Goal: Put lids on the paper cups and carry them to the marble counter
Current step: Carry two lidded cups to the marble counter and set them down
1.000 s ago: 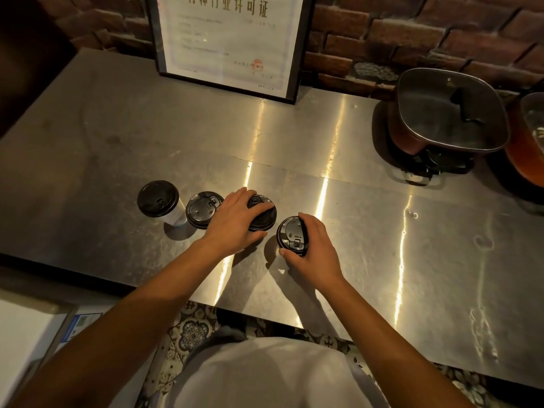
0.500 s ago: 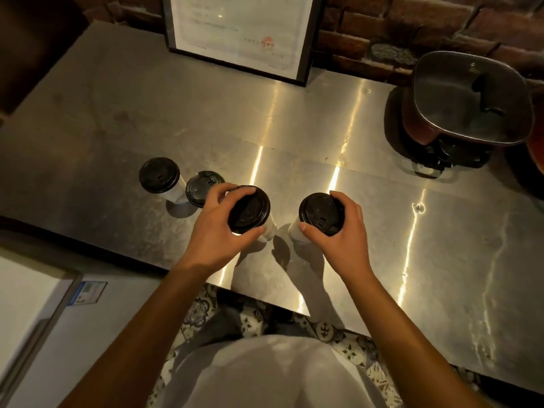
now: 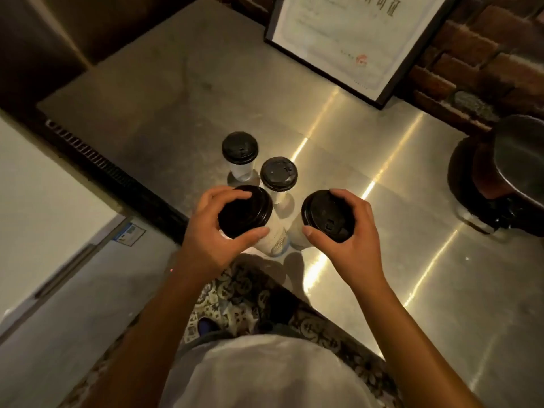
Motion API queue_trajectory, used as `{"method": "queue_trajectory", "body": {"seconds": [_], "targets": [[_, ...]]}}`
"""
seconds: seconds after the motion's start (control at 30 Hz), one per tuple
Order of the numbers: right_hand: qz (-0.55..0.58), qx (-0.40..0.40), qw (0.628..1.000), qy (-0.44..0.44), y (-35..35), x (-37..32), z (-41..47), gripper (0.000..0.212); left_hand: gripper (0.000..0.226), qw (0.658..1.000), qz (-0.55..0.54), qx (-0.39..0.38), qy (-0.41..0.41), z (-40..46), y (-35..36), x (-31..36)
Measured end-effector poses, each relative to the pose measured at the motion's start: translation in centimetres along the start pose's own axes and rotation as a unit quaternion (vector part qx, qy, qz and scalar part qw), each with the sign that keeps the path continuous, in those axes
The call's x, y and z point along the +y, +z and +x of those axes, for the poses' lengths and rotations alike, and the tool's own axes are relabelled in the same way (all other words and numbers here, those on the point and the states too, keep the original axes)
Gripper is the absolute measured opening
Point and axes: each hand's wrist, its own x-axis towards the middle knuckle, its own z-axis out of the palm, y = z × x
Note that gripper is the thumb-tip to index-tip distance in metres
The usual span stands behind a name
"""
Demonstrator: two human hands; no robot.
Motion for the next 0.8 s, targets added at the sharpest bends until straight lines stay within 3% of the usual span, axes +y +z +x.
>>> {"method": "queue_trajectory", "body": {"seconds": [0.47, 0.67, 0.8], "targets": [[0.042, -0.162, 0.98, -0.11, 19.8, -11.0, -3.9, 0.066, 0.064, 0.982, 0.047, 0.177, -0.045, -9.9, -20.4, -6.8], [0.052, -0.291, 0.943, -0.152, 26.8, -15.0, -3.7, 0.062, 0.062, 0.946, 0.093, 0.303, -0.075, -15.2, -26.5, -7.7], [0.07, -0.388, 0.901, -0.183, 31.9, -17.8, -3.2, 0.06, 0.059, 0.904, 0.093, 0.4, -0.123, -18.6, -28.1, -7.8]]}}
